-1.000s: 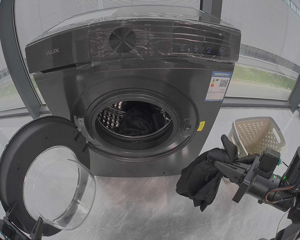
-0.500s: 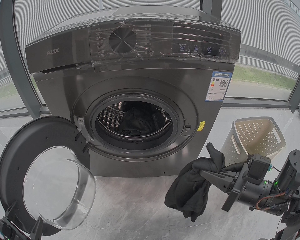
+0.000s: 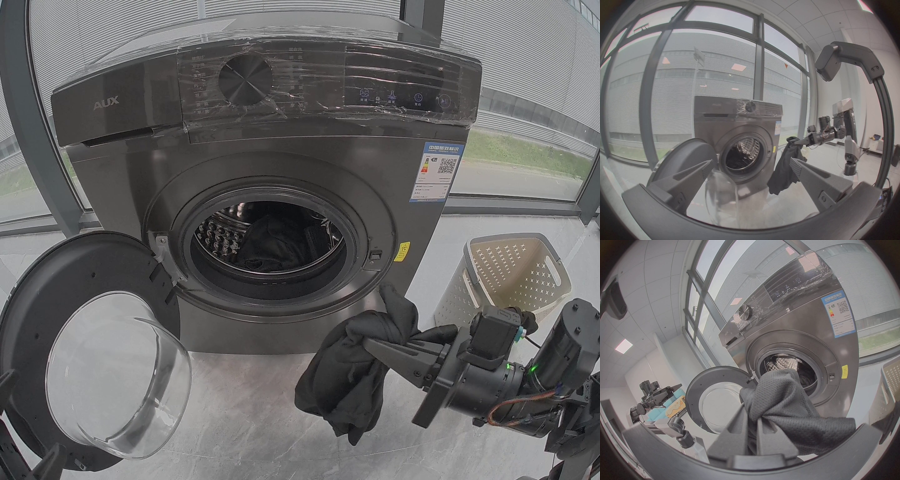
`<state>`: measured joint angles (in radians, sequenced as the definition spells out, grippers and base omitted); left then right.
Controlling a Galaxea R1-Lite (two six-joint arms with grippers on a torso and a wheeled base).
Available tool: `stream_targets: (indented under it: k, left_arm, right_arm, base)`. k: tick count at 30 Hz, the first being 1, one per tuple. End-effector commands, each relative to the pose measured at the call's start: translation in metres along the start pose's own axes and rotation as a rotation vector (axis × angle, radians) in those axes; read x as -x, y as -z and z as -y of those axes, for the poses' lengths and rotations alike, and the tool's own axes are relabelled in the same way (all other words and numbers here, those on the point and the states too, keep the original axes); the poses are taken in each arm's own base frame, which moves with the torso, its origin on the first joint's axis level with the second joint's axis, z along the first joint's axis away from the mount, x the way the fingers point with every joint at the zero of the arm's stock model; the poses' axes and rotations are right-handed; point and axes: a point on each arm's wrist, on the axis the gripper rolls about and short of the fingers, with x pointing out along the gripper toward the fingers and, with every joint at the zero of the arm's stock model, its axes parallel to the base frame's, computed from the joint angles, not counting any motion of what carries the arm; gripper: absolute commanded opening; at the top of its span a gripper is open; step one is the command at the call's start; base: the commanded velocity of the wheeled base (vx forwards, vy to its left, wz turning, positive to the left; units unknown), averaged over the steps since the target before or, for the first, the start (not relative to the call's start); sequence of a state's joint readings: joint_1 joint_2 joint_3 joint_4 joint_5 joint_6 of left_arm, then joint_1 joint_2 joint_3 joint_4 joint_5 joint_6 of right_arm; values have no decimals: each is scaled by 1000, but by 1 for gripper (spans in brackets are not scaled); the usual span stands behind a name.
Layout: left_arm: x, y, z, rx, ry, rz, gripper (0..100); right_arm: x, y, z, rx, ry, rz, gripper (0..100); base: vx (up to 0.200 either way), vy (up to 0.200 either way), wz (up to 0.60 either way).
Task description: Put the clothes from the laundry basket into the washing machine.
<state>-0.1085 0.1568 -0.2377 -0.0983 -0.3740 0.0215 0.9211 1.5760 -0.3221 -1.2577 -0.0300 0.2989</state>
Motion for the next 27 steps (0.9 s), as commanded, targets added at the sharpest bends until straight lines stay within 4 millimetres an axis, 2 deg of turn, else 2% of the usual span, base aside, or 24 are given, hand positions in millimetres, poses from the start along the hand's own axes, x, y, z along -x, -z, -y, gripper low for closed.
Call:
stream_targets:
  k: [1, 2, 4, 8, 14, 20, 27]
  left_arm:
    - [-66, -9, -21, 72, 199, -214, 100]
    - [-66, -9, -21, 72, 199, -214, 100]
    - [-91, -9, -25, 91, 250, -236, 100]
    - [-124, -1, -26, 103, 285, -289, 100]
    - [-164, 18, -14, 110, 334, -350, 100]
    - [-194, 39, -5, 125, 368, -403, 100]
    - [-210, 56, 8, 123, 440, -445, 100]
  right_arm:
    - [-47, -2, 1, -38, 8, 34, 0]
    - [-47, -2, 1, -38, 8, 34, 0]
    - [-62, -4, 4, -32, 20, 48, 0]
    - [-85, -7, 5, -33, 49, 86, 0]
    - [-97, -13, 4, -36, 56, 129, 0]
    - [-105, -17, 10, -38, 112, 165, 0]
    - [-111, -9, 14, -35, 122, 144, 0]
  base:
    - [0, 0, 0]
    - [0, 0, 0]
    - [0, 0, 0]
    - [0, 0, 0]
    - [0, 0, 0]
    - [0, 0, 0]
    - [0, 0, 0]
